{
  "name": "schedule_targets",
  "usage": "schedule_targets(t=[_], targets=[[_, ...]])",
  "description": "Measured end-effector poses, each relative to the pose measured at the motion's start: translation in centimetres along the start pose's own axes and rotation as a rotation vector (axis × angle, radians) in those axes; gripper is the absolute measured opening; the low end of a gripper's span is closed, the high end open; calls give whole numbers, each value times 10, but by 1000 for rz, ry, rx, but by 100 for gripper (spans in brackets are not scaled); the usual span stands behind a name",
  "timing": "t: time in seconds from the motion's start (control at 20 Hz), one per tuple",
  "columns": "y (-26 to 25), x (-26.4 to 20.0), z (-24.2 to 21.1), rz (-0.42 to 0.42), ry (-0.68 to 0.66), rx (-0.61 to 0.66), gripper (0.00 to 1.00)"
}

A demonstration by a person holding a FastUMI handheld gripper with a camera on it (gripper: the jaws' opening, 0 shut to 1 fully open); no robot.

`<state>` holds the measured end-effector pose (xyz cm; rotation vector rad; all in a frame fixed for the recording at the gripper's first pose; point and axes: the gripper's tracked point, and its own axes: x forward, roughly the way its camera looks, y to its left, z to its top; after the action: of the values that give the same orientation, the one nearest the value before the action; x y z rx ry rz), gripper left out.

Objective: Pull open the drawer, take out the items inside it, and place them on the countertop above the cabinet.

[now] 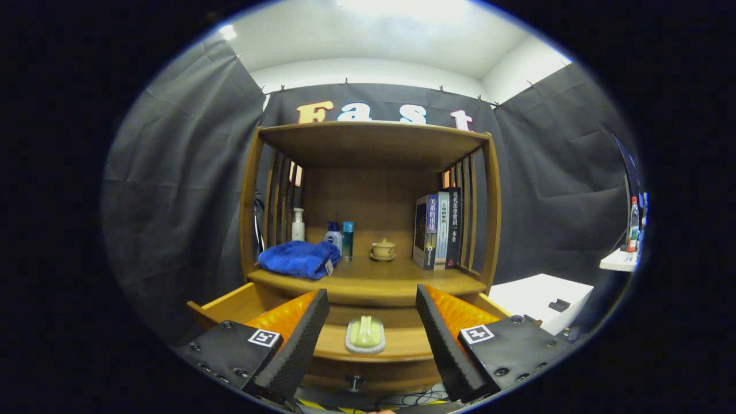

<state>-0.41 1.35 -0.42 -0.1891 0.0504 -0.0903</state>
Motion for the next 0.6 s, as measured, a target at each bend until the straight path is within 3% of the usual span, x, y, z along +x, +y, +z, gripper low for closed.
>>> schedule_targets(t=[0.1,0.25,0.45,0.6], targets=[[-3,29,7,4,60,-101,98],[19,55,-34,95,309,-231,98],[58,87,-80,215,537,-165,98],[52,113,-110,194,707,-27,99]])
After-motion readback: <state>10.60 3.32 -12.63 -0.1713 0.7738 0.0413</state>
